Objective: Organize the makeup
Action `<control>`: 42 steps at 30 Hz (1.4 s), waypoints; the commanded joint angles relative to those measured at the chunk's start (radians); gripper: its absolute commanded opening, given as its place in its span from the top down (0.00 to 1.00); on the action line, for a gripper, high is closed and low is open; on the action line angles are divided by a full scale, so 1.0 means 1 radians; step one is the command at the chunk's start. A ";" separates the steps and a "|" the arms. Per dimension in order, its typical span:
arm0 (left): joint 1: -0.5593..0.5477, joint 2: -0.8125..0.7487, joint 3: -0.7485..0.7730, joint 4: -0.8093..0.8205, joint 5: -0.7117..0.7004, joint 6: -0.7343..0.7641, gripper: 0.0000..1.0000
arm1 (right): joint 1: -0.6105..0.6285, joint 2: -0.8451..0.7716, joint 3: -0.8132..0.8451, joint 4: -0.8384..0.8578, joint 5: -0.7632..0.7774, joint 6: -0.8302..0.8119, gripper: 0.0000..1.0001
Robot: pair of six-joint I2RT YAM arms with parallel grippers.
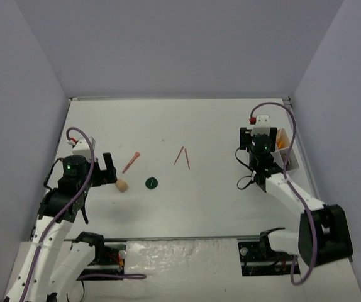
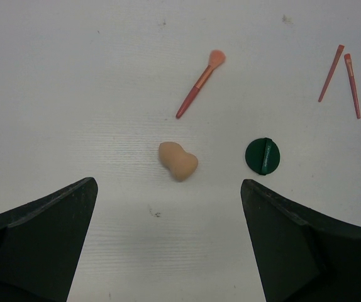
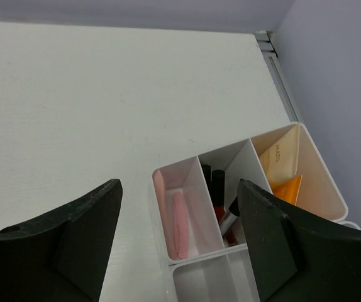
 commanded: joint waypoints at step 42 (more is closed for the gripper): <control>-0.049 1.299 0.604 0.041 0.173 0.147 0.96 | 0.009 -0.726 -0.107 -0.327 -0.388 0.364 0.00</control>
